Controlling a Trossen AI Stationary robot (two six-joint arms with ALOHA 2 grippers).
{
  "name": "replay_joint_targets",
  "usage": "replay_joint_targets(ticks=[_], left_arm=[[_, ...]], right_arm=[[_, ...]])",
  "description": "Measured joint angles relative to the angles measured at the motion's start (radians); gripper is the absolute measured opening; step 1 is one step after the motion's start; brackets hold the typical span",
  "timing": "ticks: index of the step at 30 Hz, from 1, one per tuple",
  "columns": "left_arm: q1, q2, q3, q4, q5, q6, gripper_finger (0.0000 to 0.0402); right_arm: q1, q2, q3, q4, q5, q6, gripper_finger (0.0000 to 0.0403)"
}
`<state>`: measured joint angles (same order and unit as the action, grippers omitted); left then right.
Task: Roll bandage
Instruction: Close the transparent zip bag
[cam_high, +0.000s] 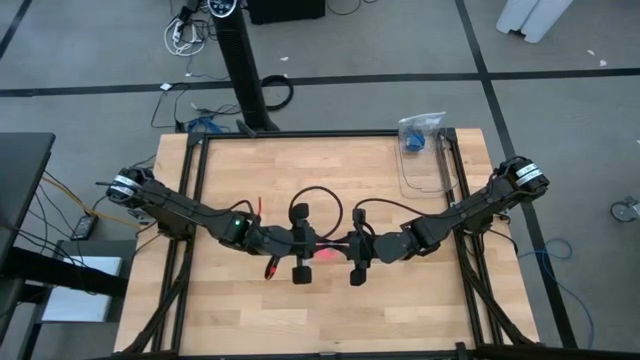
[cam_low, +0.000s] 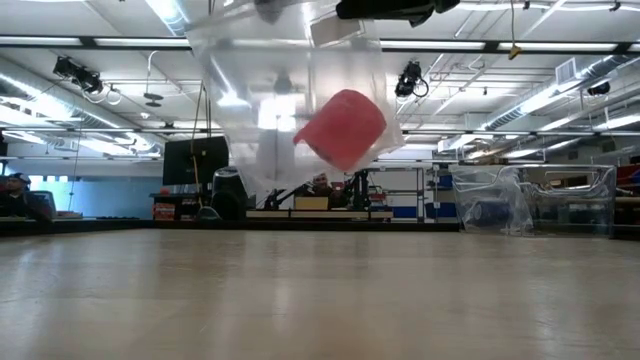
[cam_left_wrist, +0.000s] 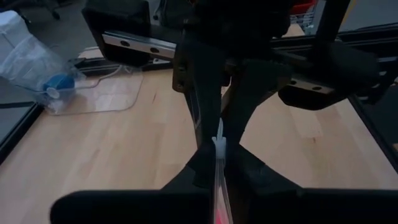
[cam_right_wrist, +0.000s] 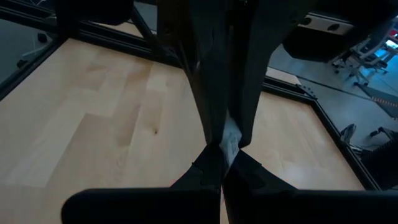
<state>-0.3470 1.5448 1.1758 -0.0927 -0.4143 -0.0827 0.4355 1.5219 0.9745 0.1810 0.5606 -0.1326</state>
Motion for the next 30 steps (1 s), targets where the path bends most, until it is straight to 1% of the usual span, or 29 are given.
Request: replay_joint_targets(ticks=[16,30], left_arm=[[0.0,-0.001,0.002,-0.11,-0.022,0.003,0.0024],[0.0,-0.001,0.0,-0.169,-0.034,-0.004,0.0023]], right_arm=[[0.001,0.001,0.0,-0.029,0.022,0.02,0.0],[0.002,-0.002,0.0,-0.045,0.039,0.045,0.0]])
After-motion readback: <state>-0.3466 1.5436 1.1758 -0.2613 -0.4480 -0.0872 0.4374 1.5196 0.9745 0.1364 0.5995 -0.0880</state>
